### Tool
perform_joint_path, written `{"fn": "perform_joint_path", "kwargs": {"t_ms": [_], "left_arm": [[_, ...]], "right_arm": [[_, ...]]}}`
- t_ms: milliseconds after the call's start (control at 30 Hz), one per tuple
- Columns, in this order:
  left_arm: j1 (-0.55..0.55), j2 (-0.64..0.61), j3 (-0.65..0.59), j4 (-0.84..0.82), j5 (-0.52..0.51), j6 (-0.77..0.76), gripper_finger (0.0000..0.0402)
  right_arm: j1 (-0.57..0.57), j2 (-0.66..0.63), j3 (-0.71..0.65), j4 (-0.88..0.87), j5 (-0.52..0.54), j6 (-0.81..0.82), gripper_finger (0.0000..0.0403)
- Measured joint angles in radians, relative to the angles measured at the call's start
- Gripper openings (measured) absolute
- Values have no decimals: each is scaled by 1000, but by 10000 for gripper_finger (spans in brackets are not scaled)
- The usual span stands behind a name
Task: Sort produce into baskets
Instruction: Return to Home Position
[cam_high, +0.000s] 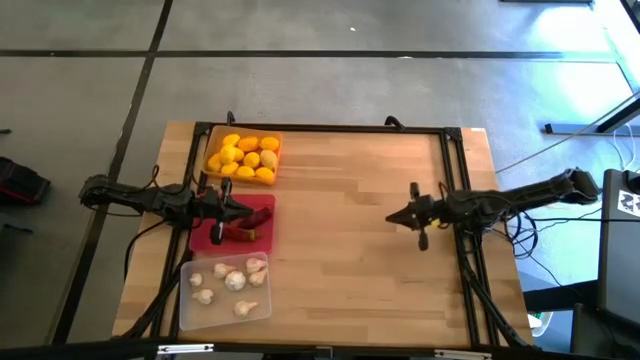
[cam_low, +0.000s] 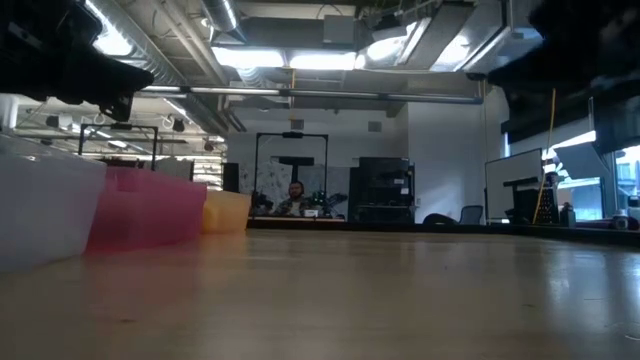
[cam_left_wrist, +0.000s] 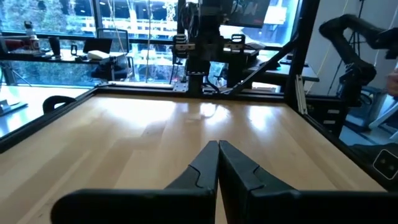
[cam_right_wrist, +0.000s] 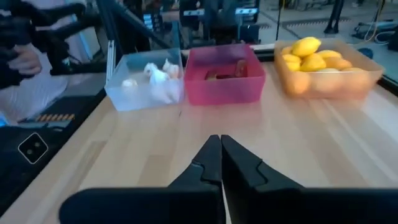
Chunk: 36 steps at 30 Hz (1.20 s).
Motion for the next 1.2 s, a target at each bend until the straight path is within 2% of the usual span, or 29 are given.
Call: {"fn": "perform_joint_path", "kwargs": {"t_ms": [333, 600, 933, 1200], "left_arm": [[0, 0, 0, 1, 0, -11, 4], [0, -1, -2, 4, 19, 4, 3], [0, -71, -27, 27, 24, 40, 2], [0, -80, -26, 26, 25, 52, 4]], "right_arm": [[-131, -331, -177, -1, -24, 15, 7], [-140, -496, -259, -24, -33, 21, 7], [-140, -603, -261, -139, -9, 13, 7], [-139, -607, -262, -141, 16, 9, 7]]}}
